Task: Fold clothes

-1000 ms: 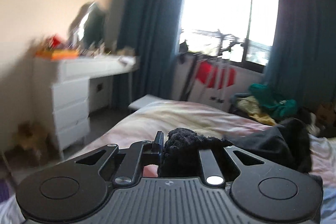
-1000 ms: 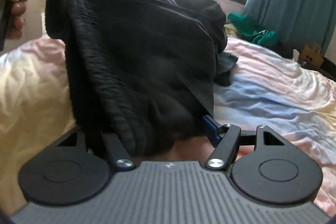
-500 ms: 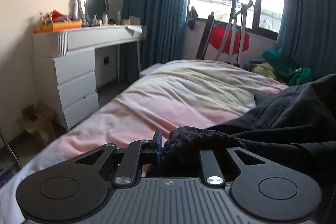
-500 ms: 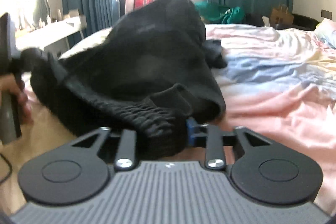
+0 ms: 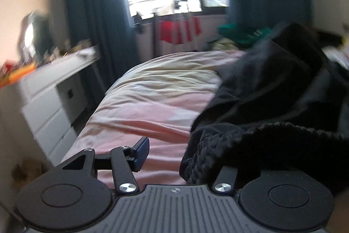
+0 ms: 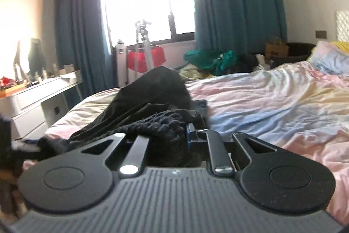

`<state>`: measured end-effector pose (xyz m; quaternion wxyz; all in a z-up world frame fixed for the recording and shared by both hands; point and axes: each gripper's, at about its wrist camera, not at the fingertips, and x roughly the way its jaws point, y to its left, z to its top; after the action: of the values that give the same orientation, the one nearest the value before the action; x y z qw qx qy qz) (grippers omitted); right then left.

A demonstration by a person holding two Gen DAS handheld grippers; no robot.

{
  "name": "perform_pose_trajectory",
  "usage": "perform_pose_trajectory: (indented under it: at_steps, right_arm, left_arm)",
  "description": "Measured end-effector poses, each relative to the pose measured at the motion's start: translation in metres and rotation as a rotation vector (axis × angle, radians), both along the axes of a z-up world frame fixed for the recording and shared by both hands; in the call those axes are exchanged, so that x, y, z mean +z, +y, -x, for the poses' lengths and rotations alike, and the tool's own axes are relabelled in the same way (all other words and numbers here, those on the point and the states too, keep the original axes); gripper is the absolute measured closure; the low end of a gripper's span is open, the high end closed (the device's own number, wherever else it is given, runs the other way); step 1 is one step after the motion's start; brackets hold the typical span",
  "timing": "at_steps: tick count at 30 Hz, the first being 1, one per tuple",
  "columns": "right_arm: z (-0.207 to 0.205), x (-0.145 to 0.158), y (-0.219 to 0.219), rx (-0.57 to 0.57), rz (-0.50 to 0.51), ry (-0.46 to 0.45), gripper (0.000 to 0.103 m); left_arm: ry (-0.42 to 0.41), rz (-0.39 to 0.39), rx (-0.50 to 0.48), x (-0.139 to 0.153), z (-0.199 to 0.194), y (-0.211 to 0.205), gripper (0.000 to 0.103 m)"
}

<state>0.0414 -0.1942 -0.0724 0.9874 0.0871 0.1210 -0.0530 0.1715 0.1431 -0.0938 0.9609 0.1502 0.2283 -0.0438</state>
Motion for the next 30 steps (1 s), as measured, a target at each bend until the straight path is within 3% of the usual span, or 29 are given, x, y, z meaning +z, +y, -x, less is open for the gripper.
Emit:
perform_pose_trajectory:
  at_steps: [3,4,5,8,12,16,19,25,28,30]
  right_arm:
    - [-0.01,-0.007,-0.003,-0.027,0.017,0.045,0.088]
    - [-0.012,-0.011,-0.003,-0.032,0.033,0.062,0.088]
    - [-0.015,-0.015,-0.002,-0.03,0.048,0.081,0.088]
    - [-0.019,-0.023,-0.002,-0.031,0.054,0.139,0.088]
    - [-0.015,-0.036,-0.002,-0.006,-0.009,0.215,0.087]
    - [0.001,-0.046,0.01,0.107,-0.046,0.259,0.087]
    - [0.006,-0.037,0.021,0.216,-0.121,0.231,0.087]
    - [-0.04,0.001,0.101,0.421,-0.224,0.146,0.087]
    - [-0.07,0.019,0.15,0.517,-0.276,0.104,0.087]
    - [-0.095,0.022,0.184,0.577,-0.309,0.085,0.087]
  left_arm:
    - [-0.017,-0.164,-0.037,-0.013,0.013,-0.026,0.047]
    - [-0.025,-0.221,-0.046,-0.018,0.017,-0.035,0.052]
    - [-0.022,-0.219,-0.031,-0.019,0.017,-0.038,0.059]
    - [-0.004,-0.179,0.029,-0.017,0.015,-0.047,0.08]
    - [-0.019,0.023,0.168,0.009,0.005,-0.04,0.09]
    - [-0.073,0.16,0.239,0.048,-0.01,-0.026,0.093]
    - [-0.119,0.235,0.26,0.091,-0.024,-0.008,0.093]
    - [-0.247,0.255,0.288,0.191,-0.085,0.049,0.093]
    - [-0.271,0.248,0.352,0.218,-0.129,0.086,0.093]
    - [-0.262,0.243,0.422,0.22,-0.163,0.118,0.093]
